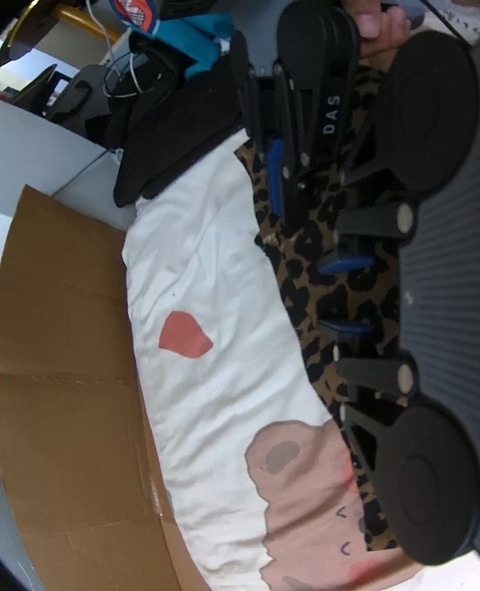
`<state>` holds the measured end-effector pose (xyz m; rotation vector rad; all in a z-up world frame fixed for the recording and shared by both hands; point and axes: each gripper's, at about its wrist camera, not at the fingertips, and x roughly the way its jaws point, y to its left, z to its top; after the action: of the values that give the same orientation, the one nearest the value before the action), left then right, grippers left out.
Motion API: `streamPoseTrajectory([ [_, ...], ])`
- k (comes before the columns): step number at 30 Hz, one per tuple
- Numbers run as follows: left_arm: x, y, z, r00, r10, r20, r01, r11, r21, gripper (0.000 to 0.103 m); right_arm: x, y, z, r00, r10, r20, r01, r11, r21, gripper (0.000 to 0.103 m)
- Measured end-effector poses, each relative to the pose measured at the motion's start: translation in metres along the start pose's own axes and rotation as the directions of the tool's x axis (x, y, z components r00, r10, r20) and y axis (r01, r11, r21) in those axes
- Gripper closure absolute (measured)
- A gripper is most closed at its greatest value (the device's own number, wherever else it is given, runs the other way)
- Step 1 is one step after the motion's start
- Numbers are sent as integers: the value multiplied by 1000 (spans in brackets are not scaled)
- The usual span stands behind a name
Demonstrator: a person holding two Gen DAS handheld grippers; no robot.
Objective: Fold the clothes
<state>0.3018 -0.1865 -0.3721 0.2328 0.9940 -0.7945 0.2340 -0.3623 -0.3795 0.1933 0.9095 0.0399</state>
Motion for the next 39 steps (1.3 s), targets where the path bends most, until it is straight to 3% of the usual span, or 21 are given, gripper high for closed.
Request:
streamPoseTrajectory([
  [6, 11, 10, -6, 1000, -5, -2, 5, 1000, -14, 72, 17, 11, -5, 1000, -16, -1, 16, 995, -96, 85],
  [10, 8, 7, -4, 1000, 5, 3, -5, 1000, 7, 74, 19, 5, -7, 1000, 4, -3, -4, 997, -74, 85],
  [13, -4, 8, 0, 999, -31, 37, 33, 998, -45, 92, 20, 1, -5, 1000, 19, -9, -20, 998, -62, 85],
  [17, -17, -3, -1, 995, -74, 64, 75, 997, -20, 92, 21, 4, -8, 1000, 12, 7, -11, 997, -78, 85],
  [24, 3, -8, -15, 998, -62, -6, 62, 998, 21, 97, 13, 2, -1, 1000, 10, 0, -10, 999, -40, 85],
  [29, 8, -1, -18, 997, -80, -17, 80, 997, 4, 99, -9, 16, -5, 999, 13, 51, -8, 996, -87, 85],
  [37, 11, -4, -20, 997, -70, -12, 71, 996, 53, 99, -15, 34, -38, 1000, 27, -15, -29, 989, -147, 84],
  [39, 12, -4, -20, 998, -68, -15, 68, 996, 59, 100, -19, 32, -44, 999, 32, -23, -35, 988, -147, 80],
])
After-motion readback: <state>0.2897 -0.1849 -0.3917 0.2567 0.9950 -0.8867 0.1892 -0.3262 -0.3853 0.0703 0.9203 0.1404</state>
